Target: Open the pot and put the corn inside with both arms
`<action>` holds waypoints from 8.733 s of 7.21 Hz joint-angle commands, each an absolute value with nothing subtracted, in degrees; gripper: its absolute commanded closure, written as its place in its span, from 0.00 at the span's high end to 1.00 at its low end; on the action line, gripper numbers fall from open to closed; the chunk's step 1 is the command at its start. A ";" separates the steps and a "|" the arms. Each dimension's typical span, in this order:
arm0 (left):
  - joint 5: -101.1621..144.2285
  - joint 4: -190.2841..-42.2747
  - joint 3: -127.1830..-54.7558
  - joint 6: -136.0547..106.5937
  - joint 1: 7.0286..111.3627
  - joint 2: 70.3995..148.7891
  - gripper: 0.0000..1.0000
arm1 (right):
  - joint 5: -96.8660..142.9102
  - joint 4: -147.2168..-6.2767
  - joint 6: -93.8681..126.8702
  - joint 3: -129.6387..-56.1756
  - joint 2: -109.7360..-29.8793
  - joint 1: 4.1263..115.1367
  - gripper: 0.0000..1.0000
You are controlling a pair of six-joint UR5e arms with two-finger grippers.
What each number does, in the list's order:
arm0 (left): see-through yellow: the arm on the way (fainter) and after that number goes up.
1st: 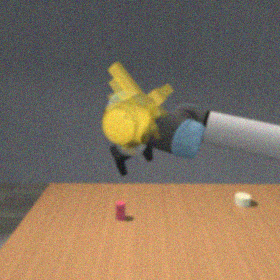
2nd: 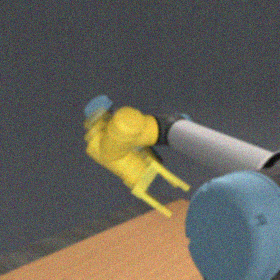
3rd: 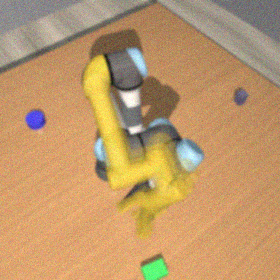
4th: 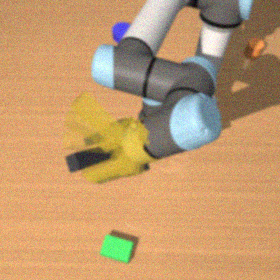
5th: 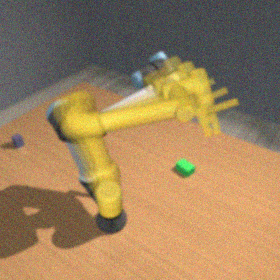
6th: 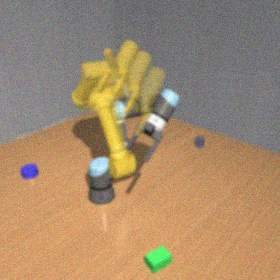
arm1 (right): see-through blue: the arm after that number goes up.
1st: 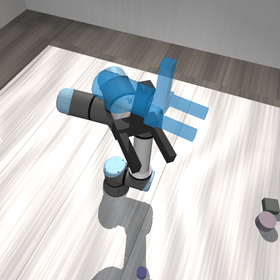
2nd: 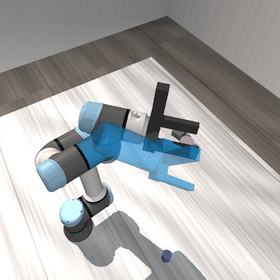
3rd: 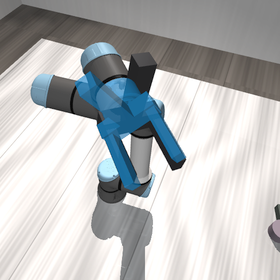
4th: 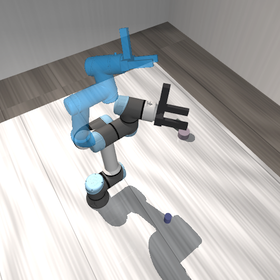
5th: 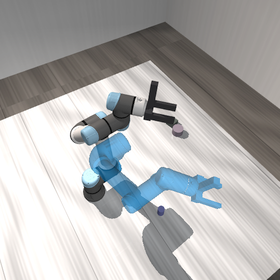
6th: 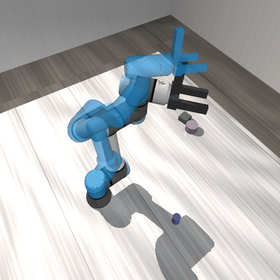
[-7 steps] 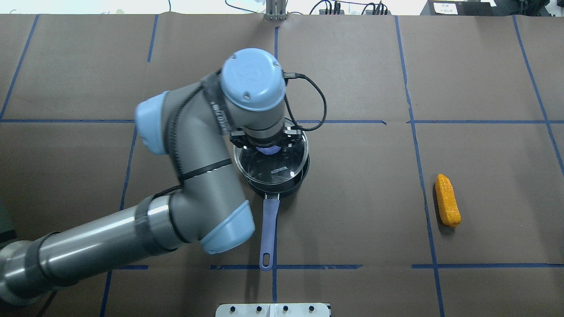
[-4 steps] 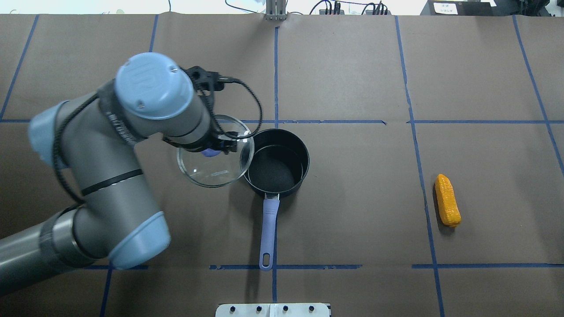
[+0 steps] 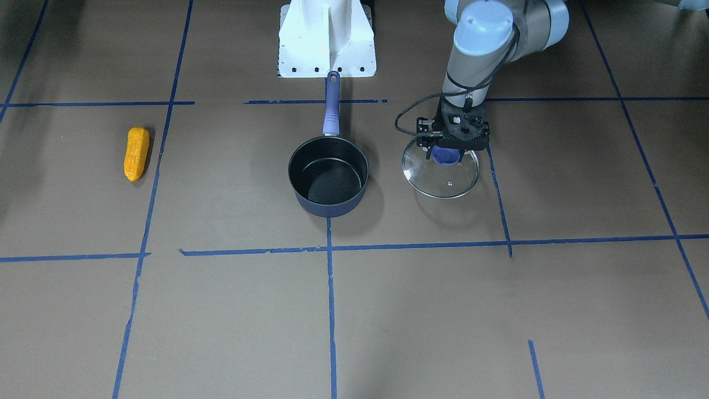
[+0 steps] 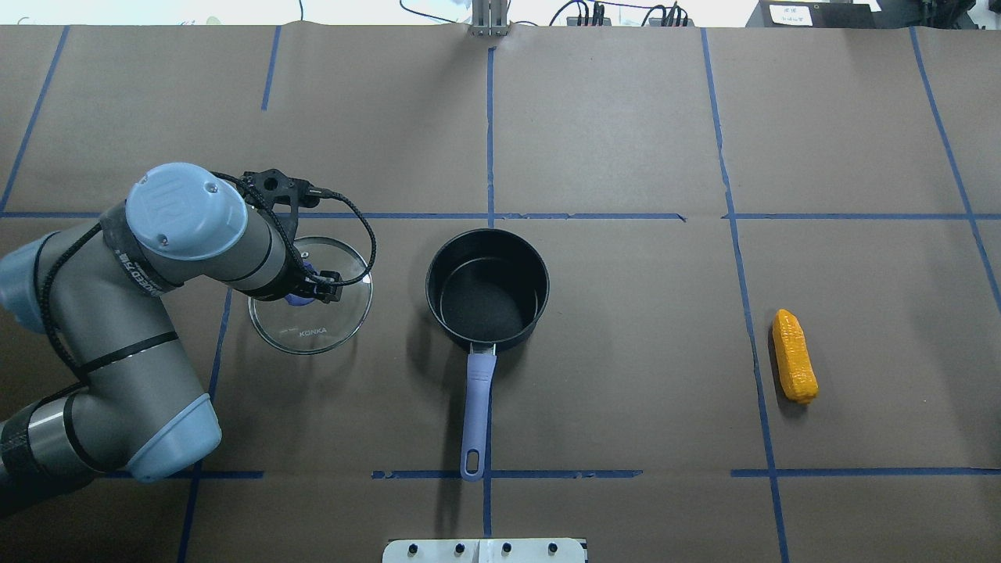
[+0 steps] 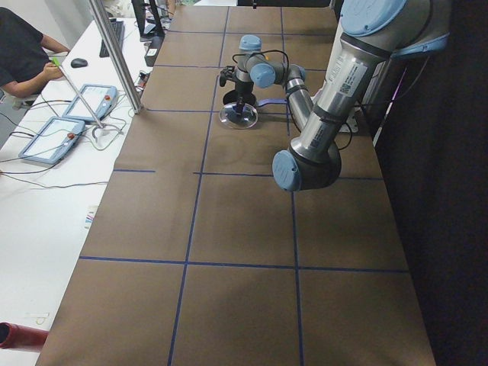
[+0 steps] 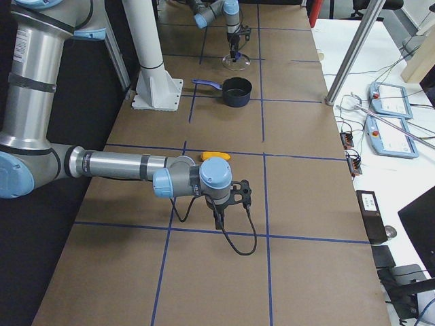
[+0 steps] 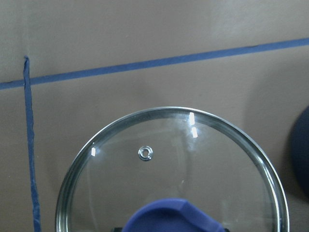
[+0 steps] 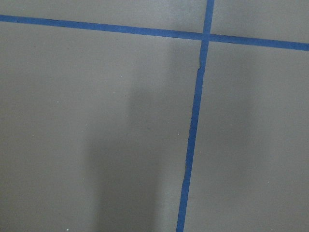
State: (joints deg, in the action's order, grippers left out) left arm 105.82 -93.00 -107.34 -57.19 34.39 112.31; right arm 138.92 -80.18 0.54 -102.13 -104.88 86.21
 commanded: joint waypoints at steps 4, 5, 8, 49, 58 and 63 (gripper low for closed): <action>108.01 -96.33 -103.62 -56.43 33.84 110.04 0.99 | 140.98 -80.16 0.79 -102.13 -104.85 86.04 1.00; 108.10 -95.98 -105.02 -56.51 34.10 110.04 1.00 | 140.89 -80.16 1.05 -102.13 -104.77 84.74 1.00; 110.89 -95.62 -115.45 -56.16 39.69 100.41 1.00 | 140.98 -69.42 19.75 -102.57 -104.59 76.51 1.00; 136.58 -77.78 -98.44 6.86 86.31 93.52 1.00 | 134.68 -89.65 -0.79 -109.16 -103.54 86.22 1.00; 136.67 -78.31 -101.16 7.30 86.31 92.90 1.00 | 135.62 -89.56 0.09 -108.99 -103.71 86.13 1.00; 137.02 -78.31 -100.99 7.03 86.31 92.90 1.00 | 135.70 -89.38 0.09 -109.25 -103.89 86.13 1.00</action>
